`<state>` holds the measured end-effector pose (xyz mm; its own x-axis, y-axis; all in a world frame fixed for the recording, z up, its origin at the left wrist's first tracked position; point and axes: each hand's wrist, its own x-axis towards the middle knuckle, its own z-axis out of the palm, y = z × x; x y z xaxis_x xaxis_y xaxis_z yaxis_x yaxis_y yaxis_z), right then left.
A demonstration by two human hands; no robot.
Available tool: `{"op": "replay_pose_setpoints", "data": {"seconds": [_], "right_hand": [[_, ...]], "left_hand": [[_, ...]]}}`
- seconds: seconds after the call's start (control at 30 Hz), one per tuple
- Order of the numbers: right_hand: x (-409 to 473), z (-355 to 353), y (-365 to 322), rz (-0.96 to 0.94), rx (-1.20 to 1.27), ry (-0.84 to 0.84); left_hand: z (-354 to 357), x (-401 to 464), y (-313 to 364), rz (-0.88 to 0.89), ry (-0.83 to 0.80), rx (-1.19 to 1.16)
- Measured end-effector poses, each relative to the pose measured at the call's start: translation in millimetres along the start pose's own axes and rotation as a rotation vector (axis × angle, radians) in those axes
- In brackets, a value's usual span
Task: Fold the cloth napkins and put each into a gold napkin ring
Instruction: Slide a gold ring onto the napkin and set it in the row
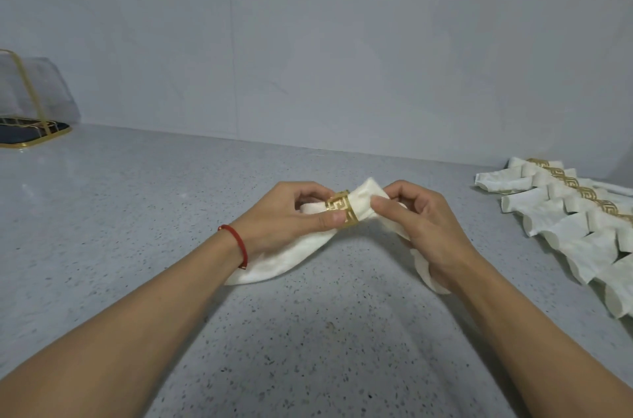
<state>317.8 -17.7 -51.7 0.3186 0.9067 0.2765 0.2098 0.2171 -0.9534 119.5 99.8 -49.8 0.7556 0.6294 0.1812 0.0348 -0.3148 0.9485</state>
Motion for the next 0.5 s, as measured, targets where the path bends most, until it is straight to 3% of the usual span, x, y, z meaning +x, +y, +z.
{"op": "replay_pose_setpoints", "data": {"seconds": [0.07, 0.2, 0.37, 0.5], "right_hand": [[-1, -7, -4, 0.009, -0.039, -0.015], [-4, -15, 2, -0.057, -0.654, -0.137], [-3, -5, 3, -0.097, -0.571, -0.035], [0, 1, 8, -0.043, -0.471, 0.094]], "left_hand": [[-7, 3, -1, 0.007, 0.037, 0.056], [-5, 4, -3, 0.03, 0.06, 0.12], [-4, 5, -4, 0.052, 0.036, 0.06], [2, 2, -4, 0.01, 0.07, -0.197]]}}
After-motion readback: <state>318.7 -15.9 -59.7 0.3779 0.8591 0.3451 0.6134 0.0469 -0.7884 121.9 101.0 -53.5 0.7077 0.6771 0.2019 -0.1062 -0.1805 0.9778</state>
